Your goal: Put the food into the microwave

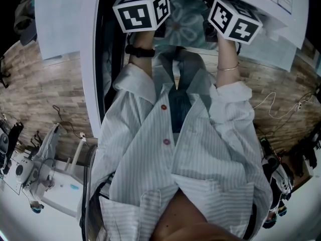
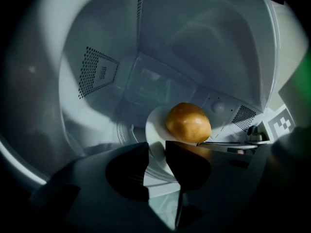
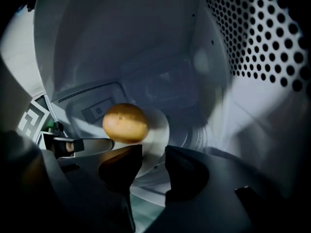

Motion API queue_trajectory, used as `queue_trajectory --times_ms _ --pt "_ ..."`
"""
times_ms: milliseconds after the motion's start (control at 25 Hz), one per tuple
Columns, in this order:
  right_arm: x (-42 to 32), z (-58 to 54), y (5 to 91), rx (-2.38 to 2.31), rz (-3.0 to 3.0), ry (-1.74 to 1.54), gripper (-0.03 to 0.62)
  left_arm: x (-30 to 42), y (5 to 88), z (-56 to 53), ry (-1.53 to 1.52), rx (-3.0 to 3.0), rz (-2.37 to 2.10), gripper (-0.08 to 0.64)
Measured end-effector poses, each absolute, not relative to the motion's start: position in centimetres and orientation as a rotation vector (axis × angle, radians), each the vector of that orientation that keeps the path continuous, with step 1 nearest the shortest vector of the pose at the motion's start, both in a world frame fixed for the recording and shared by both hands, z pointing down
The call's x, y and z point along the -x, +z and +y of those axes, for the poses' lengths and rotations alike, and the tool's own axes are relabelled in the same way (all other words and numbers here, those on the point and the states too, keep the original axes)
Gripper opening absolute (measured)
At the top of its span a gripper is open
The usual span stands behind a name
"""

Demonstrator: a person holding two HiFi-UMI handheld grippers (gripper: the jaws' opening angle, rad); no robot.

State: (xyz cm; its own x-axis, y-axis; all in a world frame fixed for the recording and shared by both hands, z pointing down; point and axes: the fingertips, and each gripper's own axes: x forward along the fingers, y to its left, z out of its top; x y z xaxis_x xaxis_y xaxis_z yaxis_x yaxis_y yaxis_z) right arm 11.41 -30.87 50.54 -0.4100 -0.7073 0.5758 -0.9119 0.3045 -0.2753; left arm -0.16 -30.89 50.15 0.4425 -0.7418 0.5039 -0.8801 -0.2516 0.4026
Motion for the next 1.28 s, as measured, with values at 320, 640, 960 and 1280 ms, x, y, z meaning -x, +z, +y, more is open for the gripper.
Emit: queue_trajectory --times_ms 320,640,960,1280 --pt "-11.4 -30.7 50.5 -1.47 -2.228 0.79 0.156 0.3 50.2 -30.6 0.288 -2.048 -1.371 0.104" --pt "-11.4 -30.4 49.9 -1.487 -2.266 0.755 0.163 0.5 50.1 -30.2 0.344 -2.084 -1.424 0.13" --pt "-11.3 -30.1 49.3 -1.507 -2.309 0.751 0.176 0.5 49.8 -29.8 0.321 -2.104 -1.462 0.132" --pt "-11.0 -29.6 48.1 -1.512 -2.344 0.768 0.181 0.8 49.0 -29.0 0.301 -2.113 -1.464 0.13"
